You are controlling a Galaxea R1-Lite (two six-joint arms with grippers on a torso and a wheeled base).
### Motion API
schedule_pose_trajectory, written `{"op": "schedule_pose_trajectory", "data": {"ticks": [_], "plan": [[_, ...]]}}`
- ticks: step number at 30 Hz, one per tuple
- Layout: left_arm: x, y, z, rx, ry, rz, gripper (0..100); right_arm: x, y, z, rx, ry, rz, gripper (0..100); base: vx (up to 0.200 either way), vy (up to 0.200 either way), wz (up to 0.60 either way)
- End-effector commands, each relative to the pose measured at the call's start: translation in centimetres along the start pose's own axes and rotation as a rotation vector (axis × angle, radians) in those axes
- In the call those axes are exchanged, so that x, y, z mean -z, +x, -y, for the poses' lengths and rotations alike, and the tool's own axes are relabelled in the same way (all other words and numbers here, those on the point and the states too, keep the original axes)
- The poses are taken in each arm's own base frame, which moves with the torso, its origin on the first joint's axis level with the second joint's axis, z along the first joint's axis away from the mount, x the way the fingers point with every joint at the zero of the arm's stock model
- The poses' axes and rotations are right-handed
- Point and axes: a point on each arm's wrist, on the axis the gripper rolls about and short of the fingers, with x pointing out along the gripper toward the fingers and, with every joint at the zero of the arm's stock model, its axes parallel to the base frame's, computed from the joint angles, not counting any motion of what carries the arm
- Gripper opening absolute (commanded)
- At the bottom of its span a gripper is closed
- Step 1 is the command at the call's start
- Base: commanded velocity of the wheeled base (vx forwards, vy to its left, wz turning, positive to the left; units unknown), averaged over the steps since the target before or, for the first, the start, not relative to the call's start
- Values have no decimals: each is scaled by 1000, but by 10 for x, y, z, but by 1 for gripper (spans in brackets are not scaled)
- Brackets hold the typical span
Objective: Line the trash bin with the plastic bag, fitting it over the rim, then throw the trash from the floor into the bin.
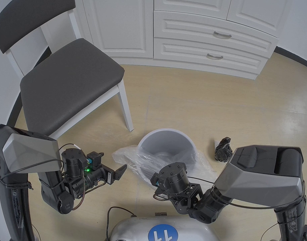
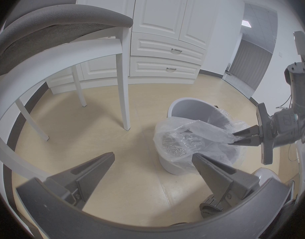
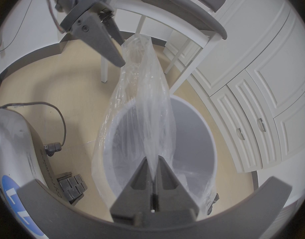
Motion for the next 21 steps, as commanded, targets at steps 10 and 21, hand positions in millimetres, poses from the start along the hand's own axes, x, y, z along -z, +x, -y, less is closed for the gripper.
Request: {"op": "schedule_pose_trajectory", "data": {"ticks": [10, 21], "plan": [[1, 0, 1, 2, 2, -3, 100, -10, -9, 2, 1, 6, 33, 100, 0, 0, 0], [1, 1, 1, 2, 2, -3, 100, -18, -8, 27, 55, 50, 52, 100, 0, 0, 0]]}}
